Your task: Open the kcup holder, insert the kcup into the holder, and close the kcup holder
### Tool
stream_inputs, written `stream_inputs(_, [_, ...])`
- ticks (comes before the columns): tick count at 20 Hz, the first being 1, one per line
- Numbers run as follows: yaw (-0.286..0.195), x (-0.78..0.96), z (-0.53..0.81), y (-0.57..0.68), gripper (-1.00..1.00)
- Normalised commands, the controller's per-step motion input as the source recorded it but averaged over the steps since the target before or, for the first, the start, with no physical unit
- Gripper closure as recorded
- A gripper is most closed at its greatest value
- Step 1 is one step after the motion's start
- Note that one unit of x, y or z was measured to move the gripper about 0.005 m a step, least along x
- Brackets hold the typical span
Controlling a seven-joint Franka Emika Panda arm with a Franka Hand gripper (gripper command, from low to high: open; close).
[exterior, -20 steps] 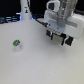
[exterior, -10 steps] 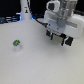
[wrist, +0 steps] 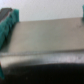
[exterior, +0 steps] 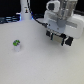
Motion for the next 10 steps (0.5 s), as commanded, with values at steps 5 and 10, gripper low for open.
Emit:
stream_inputs(5, [-0.065, 0.49, 0.17, -0.17, -1.00])
stream_inputs(10, [-0.165, 0.10, 0.28, -0.51, -1.00])
